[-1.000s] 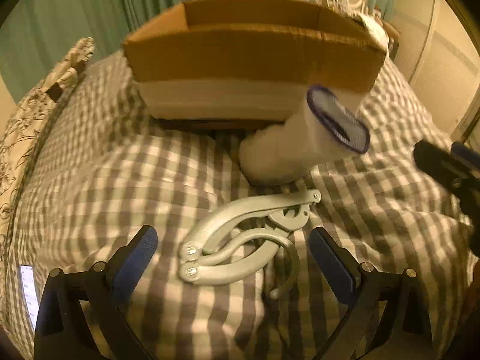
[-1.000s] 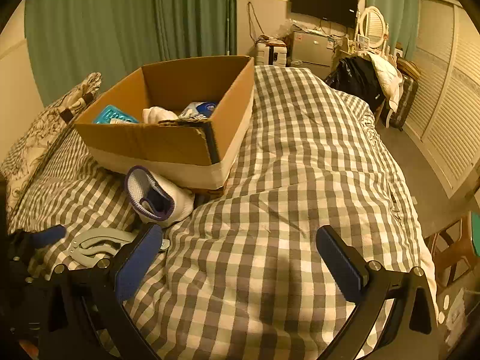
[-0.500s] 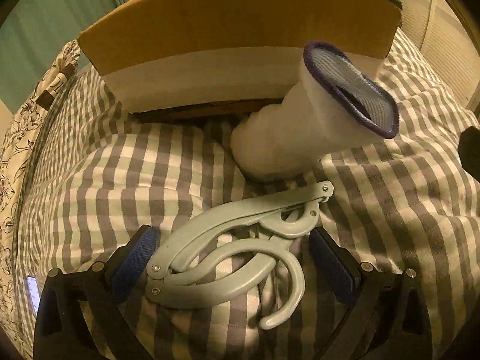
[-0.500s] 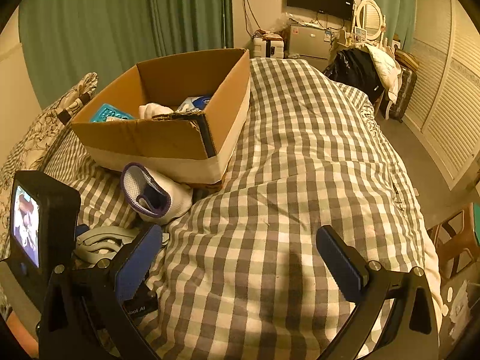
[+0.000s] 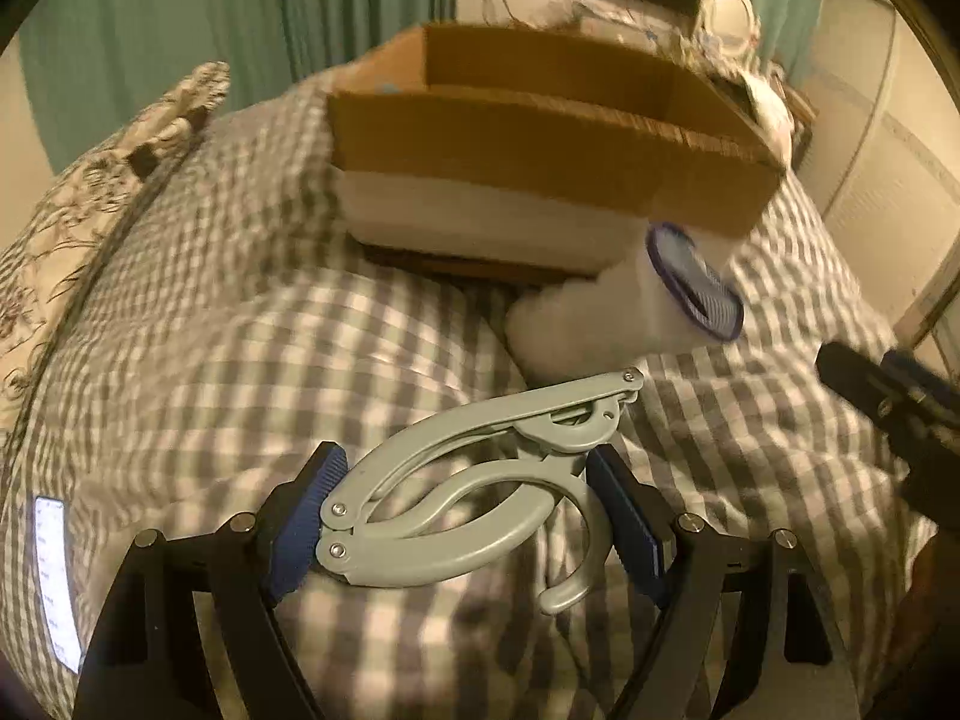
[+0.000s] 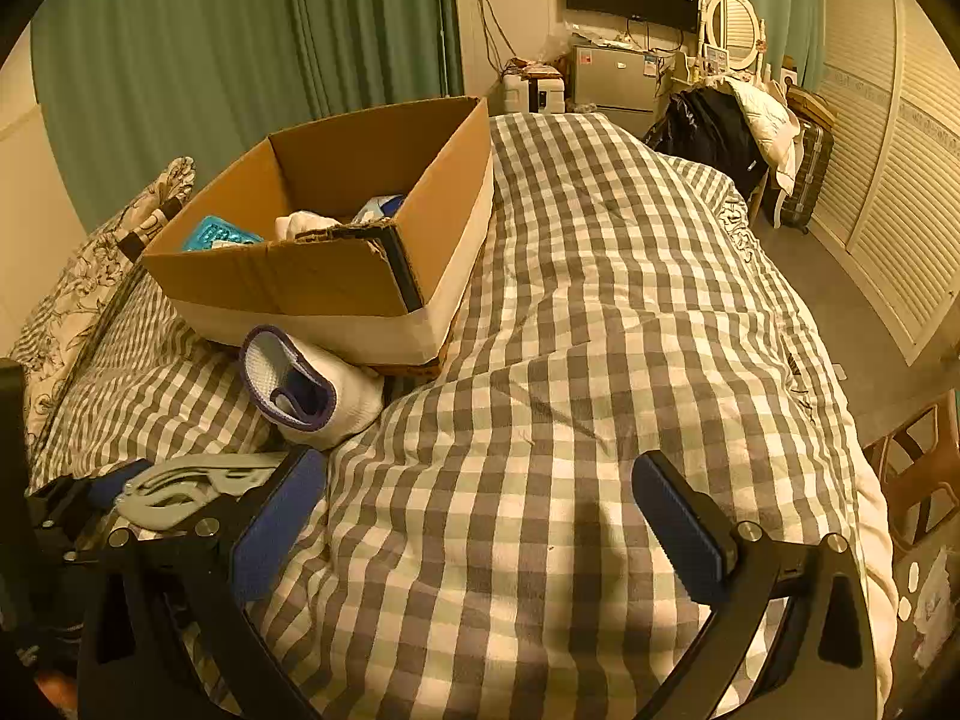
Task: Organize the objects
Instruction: 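Grasp the grey-and-white sock with the right gripper while the left gripper holds the hanger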
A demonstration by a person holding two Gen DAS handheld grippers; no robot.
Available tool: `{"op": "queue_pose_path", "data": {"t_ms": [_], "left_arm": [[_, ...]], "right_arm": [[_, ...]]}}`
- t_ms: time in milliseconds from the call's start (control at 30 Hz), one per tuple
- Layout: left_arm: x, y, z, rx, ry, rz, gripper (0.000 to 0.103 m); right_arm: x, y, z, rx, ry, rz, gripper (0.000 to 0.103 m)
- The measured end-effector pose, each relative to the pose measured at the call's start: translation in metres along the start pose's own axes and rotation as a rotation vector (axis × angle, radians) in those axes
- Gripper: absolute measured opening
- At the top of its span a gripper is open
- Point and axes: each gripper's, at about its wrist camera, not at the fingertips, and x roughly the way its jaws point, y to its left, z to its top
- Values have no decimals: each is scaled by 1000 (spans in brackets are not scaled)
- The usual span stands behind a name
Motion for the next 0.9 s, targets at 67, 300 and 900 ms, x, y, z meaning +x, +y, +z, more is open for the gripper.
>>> {"op": "queue_pose_path", "data": {"t_ms": [67,300,900], "left_arm": [[-9,10,4,-31,-26,5,84],[-27,55,20,-93,-97,65,84],[-32,90,34,-187,-135,5,84]], "right_arm": [[-1,2,0,-9,-6,10,103],[-5,28,5,-103,-24,58,103],[67,95,32,-263,147,115,58]]}}
